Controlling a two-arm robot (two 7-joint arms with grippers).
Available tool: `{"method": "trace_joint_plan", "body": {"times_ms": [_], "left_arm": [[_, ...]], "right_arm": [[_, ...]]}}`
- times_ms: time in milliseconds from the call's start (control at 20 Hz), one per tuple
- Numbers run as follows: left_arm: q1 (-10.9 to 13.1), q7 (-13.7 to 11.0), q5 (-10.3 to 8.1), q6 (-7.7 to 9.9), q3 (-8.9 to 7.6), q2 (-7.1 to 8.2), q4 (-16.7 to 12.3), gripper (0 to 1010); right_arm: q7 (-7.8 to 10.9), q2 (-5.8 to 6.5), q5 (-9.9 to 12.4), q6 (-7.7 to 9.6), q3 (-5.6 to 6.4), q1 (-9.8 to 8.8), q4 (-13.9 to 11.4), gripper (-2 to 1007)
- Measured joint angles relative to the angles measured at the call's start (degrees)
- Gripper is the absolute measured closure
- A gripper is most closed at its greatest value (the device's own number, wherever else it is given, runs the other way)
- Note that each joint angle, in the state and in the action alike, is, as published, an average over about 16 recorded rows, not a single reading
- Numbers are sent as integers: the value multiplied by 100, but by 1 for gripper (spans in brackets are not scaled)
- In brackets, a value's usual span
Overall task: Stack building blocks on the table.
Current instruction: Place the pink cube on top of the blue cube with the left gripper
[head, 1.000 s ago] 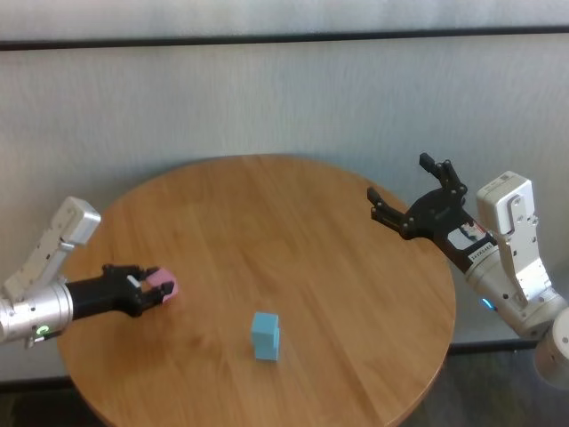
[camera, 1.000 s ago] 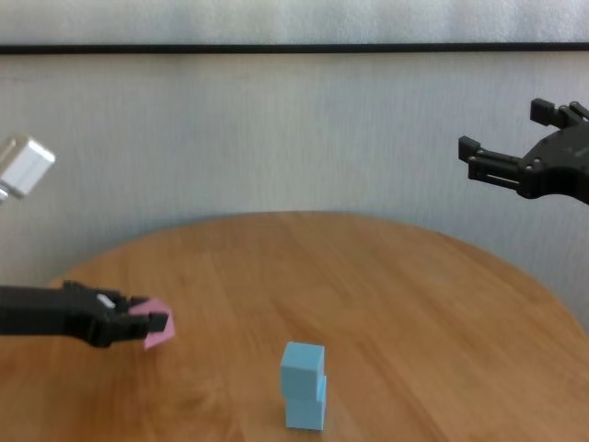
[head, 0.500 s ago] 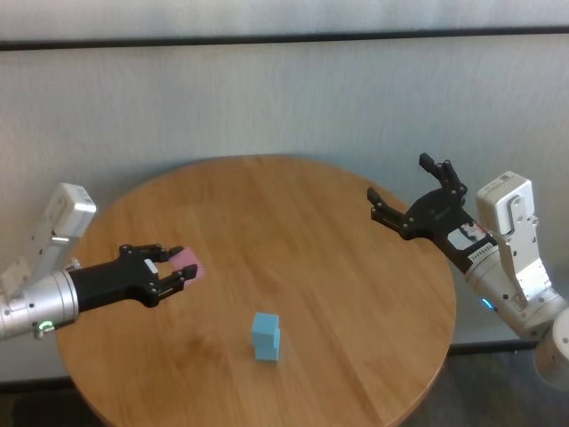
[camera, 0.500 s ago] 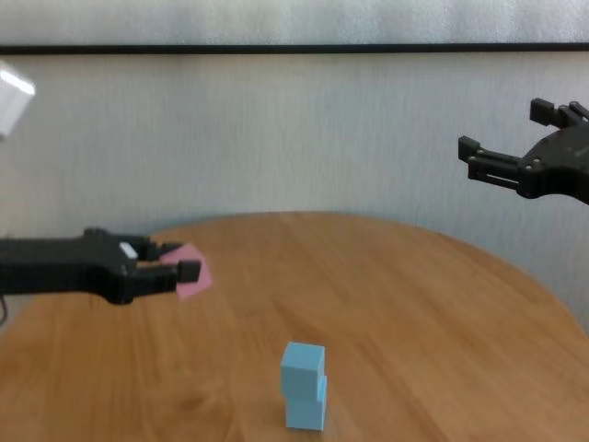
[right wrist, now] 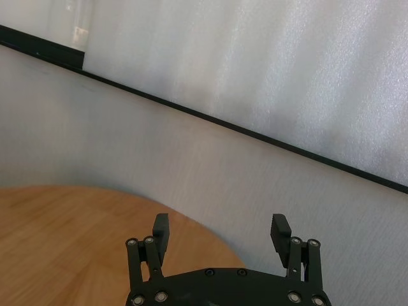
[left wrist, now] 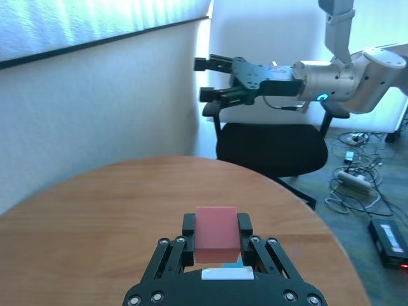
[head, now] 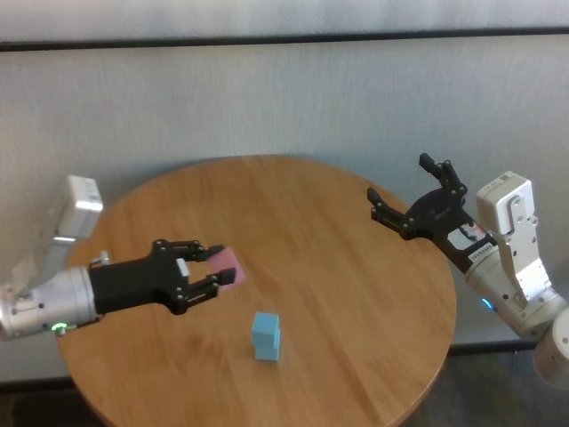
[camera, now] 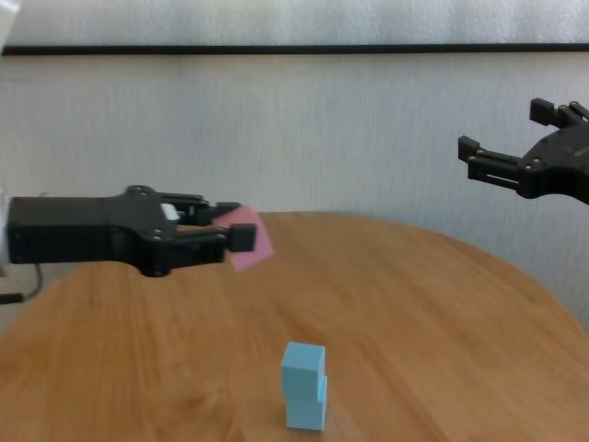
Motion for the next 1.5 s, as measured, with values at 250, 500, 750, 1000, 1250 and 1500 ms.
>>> {"method": "trace_joint_plan", "body": {"times_ms": [250, 500, 750, 1000, 1250, 1500], "left_arm": [[13, -97, -40, 181, 201, 22, -263, 609], [-45, -135, 26, 347, 447, 14, -336, 609], [-150, -176, 110, 396, 689, -52, -216, 609], [-272, -157, 193, 350, 884, -145, -5, 609], [-406, -120, 279, 257, 1040, -240, 255, 609], [-539, -77, 366, 151, 1164, -297, 459, 609]], "right_arm": [[0, 0, 0, 0, 0, 0, 0, 0], [0, 0, 0, 0, 0, 0, 0, 0], [0, 0, 0, 0, 0, 0, 0, 0], [0, 0, 0, 0, 0, 0, 0, 0], [0, 0, 0, 0, 0, 0, 0, 0], [0, 0, 0, 0, 0, 0, 0, 0]]}}
